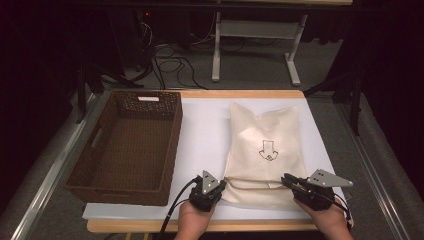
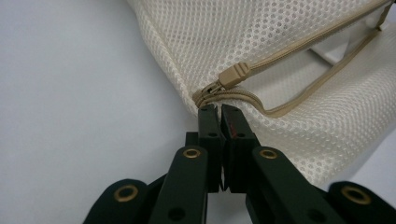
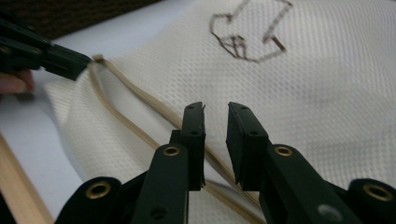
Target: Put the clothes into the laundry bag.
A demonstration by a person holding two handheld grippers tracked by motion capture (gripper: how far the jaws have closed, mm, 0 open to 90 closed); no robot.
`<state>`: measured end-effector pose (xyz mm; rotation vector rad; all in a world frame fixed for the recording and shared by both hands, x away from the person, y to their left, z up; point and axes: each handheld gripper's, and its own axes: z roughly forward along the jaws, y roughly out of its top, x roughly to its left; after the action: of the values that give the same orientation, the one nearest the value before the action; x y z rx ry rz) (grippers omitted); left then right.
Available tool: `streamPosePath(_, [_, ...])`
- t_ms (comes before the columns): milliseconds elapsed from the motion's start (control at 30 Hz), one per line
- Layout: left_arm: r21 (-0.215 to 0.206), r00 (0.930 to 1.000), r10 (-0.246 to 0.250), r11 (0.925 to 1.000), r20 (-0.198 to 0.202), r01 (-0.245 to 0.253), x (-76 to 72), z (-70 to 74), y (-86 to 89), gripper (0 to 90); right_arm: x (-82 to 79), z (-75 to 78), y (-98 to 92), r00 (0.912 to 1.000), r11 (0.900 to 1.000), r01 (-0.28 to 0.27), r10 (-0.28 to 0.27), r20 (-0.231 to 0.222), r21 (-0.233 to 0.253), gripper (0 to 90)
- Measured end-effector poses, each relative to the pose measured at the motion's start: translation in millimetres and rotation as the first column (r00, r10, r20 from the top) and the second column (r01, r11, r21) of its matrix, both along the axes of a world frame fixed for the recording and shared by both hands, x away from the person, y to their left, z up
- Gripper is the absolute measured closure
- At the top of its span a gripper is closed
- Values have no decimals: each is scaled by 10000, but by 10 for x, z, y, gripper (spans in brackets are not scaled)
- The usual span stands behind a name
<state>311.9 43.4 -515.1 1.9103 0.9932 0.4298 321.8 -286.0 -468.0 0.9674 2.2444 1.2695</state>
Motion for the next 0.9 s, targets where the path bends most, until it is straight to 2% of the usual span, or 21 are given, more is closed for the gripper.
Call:
streamPosePath(100, [-132,9996,-4,9999,295,8,-35,49,8,874,0,102,106,9990,9992,-393,391,235,73,767])
streamPosePath(200, [-173,9985,-34,9998,553,43,-58,94,18,873,7,160,204,9982,9981,-570,566,182,220,759])
streamPosePath(333, [-187,9976,-70,9998,683,83,-71,109,21,872,37,206,358,9966,9959,-799,790,233,424,750])
streamPosePath(467, [-221,9957,-65,9997,921,86,-85,128,16,871,93,179,486,9954,9940,-955,950,127,536,750])
streamPosePath(633, [-287,9947,-122,9995,1025,153,-96,143,18,871,183,137,633,9929,9905,-1184,1187,5,696,749])
streamPosePath(833, [-300,9958,-134,9994,900,162,-95,121,24,870,262,98,788,9893,9846,-1412,1442,-223,1029,740])
streamPosePath(900, [-227,9951,-126,9996,978,149,-103,121,18,870,267,73,811,9884,9834,-1461,1497,-262,1074,739])
